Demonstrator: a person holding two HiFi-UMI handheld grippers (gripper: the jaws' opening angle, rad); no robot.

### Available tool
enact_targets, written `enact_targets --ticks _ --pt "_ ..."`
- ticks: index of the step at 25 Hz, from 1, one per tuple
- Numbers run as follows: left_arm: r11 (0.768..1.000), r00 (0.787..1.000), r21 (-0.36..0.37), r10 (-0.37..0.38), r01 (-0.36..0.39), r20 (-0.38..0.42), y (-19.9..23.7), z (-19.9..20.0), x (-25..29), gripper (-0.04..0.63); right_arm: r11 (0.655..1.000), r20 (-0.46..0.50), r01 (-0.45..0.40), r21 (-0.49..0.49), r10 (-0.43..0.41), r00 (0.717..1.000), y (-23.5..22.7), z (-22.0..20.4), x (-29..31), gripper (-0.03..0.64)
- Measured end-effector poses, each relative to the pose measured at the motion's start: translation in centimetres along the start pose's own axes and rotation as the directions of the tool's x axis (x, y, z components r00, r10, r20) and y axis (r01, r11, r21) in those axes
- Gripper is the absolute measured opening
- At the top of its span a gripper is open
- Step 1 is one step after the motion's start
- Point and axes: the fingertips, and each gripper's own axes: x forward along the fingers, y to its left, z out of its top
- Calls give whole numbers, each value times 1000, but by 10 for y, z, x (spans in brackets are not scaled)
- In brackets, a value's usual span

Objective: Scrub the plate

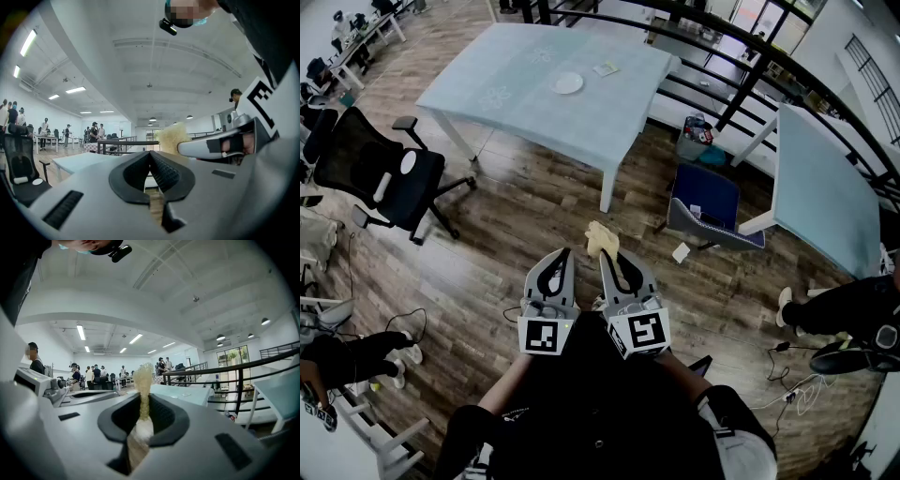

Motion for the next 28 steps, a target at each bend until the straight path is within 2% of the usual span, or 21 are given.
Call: enact_targets --ticks 4,12,21,28 --pt "1000 1000 -5 0 0 19 -2 0 -6 12 1000 -17 -7 -3 7 1000 6 -6 -1 52" --pt "998 999 -59 33 -33 -10 1 -13 -16 12 1000 -73 -22 -16 20 997 10 -19 -3 52" --pt "996 998 -68 59 -59 -6 14 -15 -13 12 1000 -84 -13 -24 11 996 8 -21 1 52" --pt "993 996 -80 86 -89 -32 36 -20 -1 12 999 -93 11 40 -7 996 -4 -23 21 54"
